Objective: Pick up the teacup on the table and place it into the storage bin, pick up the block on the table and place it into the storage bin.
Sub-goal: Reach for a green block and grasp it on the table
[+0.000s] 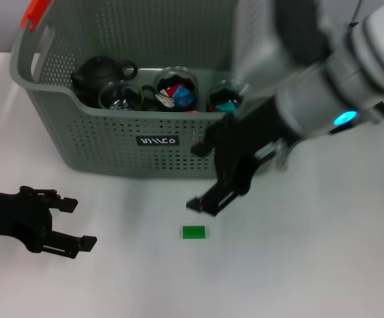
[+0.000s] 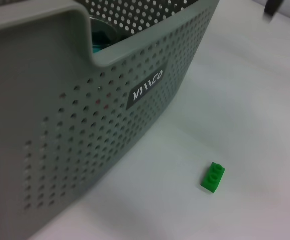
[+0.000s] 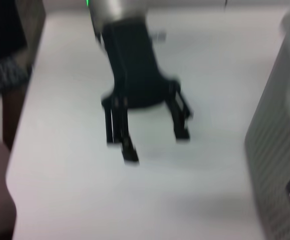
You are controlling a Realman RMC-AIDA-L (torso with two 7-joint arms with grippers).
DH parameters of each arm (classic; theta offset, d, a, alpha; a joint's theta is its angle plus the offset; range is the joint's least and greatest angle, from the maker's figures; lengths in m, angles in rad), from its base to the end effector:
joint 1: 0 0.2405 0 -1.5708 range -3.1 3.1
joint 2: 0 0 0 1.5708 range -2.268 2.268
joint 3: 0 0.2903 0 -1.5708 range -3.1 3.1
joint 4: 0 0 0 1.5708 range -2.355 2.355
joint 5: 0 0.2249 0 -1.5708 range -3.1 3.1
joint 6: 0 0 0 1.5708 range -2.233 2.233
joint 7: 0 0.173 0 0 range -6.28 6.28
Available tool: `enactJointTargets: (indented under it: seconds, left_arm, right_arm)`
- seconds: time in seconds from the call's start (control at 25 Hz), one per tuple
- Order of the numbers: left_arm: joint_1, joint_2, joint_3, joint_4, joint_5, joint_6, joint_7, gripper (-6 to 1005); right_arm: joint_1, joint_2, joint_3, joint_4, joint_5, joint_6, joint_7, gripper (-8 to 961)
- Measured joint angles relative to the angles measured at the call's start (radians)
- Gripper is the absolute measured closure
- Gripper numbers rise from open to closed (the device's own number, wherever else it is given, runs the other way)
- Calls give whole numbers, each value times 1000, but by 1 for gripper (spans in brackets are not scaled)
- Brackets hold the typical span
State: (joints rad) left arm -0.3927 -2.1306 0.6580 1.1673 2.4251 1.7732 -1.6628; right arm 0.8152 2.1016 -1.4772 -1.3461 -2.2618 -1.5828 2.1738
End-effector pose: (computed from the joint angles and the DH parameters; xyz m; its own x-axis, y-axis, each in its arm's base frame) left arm -0.3298 0.3145 0.0102 0.8416 0.5260 0.1224 0.5400 -0.8158 -0.2071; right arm 0.0761 0.3787 -0.0849 0.9879 -0.0303 0.1522 -0.0231 -0.9985 -0.0489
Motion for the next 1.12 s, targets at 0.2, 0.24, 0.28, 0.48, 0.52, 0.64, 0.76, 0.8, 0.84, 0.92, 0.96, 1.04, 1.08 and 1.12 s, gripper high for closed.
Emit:
enactJointTargets:
  seconds: [0.2, 0.24, 0.28, 0.48, 0.52, 0.64, 0.76, 0.8, 0.84, 0.92, 0.96, 1.04, 1.08, 1.12]
  left_arm:
    - [0, -1, 0, -1, 0, 0, 0, 65]
    - [0, -2, 0, -2, 0, 0, 0, 65]
    - [0, -2, 0, -1, 0, 0, 0, 65]
    - [1, -4, 0, -2, 0, 0, 1, 65]
    - [1, -4, 0, -2, 0, 0, 1, 65]
    - [3, -5, 0, -3, 0, 0, 1, 65]
    - [3, -6, 0, -4, 0, 1, 1, 65]
    - [3, -6, 0, -4, 0, 1, 2, 65]
    - [3, -6, 0, -6, 0, 1, 2, 65]
    - [2, -6, 0, -12, 0, 1, 2, 65]
    - [1, -6, 0, -15, 0, 1, 2, 65]
    - [0, -5, 0, -21, 0, 1, 4, 65]
    - [0, -4, 0, -23, 0, 1, 4, 65]
    - [0, -4, 1, -25, 0, 1, 4, 65]
  right_arm:
    - [94, 4, -145, 182, -42, 110, 38, 50]
    - [117, 5, -166, 224, -43, 126, 42, 54]
    - [138, 6, -185, 260, -42, 144, 46, 57]
    - [208, 11, -269, 411, -29, 225, 58, 74]
    - [215, 12, -285, 430, -21, 243, 58, 77]
    - [226, 12, -326, 481, 18, 297, 59, 87]
    - [230, 13, -359, 519, 43, 345, 61, 97]
    - [230, 13, -371, 530, 51, 359, 62, 100]
    - [230, 14, -383, 540, 60, 371, 63, 104]
    - [229, 14, -403, 553, 74, 390, 63, 110]
    - [227, 14, -412, 559, 78, 398, 63, 114]
    - [225, 15, -425, 566, 85, 415, 65, 120]
    - [225, 15, -430, 570, 88, 421, 66, 124]
    - [225, 16, -434, 574, 90, 428, 69, 127]
